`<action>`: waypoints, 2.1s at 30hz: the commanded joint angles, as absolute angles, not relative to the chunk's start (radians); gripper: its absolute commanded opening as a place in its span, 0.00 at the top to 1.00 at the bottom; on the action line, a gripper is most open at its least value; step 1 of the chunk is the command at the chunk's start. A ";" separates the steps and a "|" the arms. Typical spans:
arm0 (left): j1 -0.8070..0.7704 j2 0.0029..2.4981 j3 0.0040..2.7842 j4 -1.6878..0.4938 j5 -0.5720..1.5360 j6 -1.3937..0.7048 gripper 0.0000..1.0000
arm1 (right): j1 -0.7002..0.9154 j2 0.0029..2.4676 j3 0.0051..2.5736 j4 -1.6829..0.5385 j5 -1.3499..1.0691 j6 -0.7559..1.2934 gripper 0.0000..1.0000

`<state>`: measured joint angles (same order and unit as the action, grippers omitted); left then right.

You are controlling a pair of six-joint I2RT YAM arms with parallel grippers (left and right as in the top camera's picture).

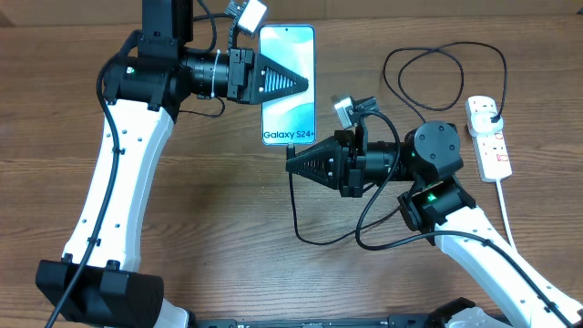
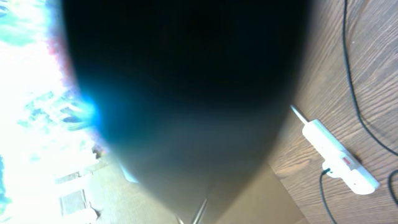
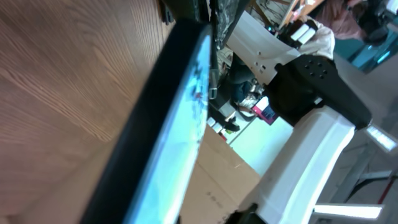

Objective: Plug charger to phone and switch on socket

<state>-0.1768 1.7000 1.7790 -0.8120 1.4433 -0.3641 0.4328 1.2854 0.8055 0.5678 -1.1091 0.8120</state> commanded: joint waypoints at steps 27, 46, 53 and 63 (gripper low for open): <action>-0.180 1.691 1.787 -0.810 1.453 -0.474 0.96 | 0.429 1.285 0.805 0.575 -1.080 0.855 0.96; -0.180 1.691 1.787 -0.812 1.516 -0.337 0.96 | 0.428 1.285 0.805 0.586 -1.015 0.891 0.96; -0.180 1.691 1.787 -0.812 1.509 -0.331 0.96 | 0.428 1.285 0.805 0.626 -1.013 0.915 0.96; -0.190 1.691 1.787 -0.822 1.487 -0.310 0.96 | 0.428 1.285 0.805 0.646 -0.971 0.918 0.96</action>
<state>-0.1761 1.7000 1.7790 -0.8082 1.4582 -0.3546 0.4347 1.2858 0.7975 0.6281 -1.0916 0.9119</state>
